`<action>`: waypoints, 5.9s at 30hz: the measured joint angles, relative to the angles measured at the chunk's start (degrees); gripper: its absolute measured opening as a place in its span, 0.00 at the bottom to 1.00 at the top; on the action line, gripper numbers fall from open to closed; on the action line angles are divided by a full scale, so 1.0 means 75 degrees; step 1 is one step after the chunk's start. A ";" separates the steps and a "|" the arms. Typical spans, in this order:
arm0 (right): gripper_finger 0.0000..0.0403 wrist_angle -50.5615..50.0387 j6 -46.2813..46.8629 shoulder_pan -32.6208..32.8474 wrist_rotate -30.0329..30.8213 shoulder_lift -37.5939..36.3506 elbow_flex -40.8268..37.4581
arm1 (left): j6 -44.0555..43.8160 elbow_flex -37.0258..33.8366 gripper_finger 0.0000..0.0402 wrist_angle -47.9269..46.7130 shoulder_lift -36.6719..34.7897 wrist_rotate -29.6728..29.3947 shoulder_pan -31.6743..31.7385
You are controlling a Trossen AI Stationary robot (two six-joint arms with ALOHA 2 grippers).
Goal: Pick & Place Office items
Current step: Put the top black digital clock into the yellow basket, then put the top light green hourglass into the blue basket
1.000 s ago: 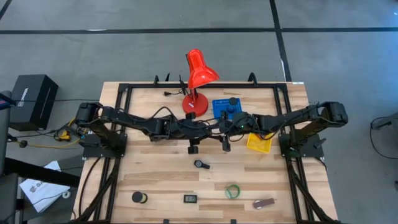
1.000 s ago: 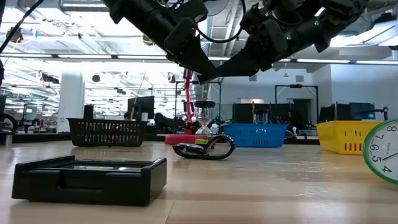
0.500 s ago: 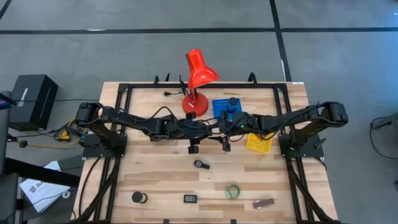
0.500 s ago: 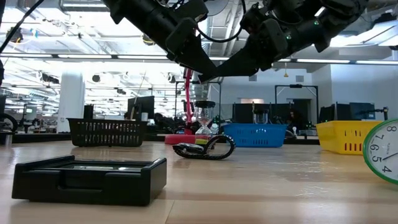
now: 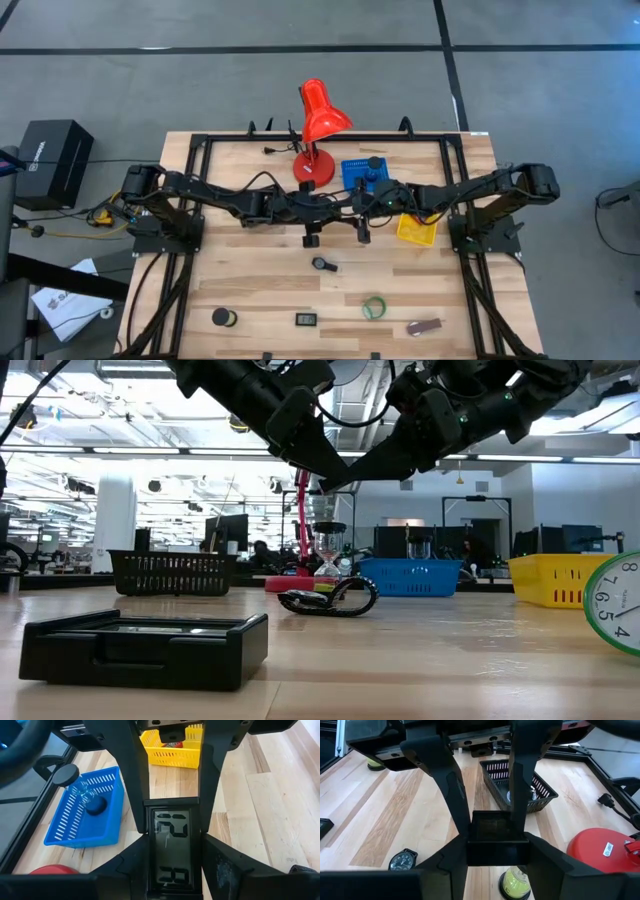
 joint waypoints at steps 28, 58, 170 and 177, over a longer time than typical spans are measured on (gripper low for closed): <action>0.40 -0.1427 0.0207 0.0007 -0.0009 -0.0132 0.0006 | 0.0003 0.0000 0.45 0.0070 0.0003 -0.0020 0.0000; 0.44 -1.1701 0.4190 -0.0042 0.1209 -0.2566 0.1119 | -0.0023 0.0000 0.39 0.0058 0.0003 -0.0009 0.0000; 0.77 0.1737 0.0362 -0.0905 0.0160 0.2117 0.0270 | -0.0140 0.0006 0.36 -0.0376 -0.1915 -0.0699 -0.0006; 0.77 0.1593 0.0399 -0.0971 -0.0513 0.2189 0.0586 | -0.0140 0.0006 0.36 -0.0379 -0.1915 -0.0694 -0.0006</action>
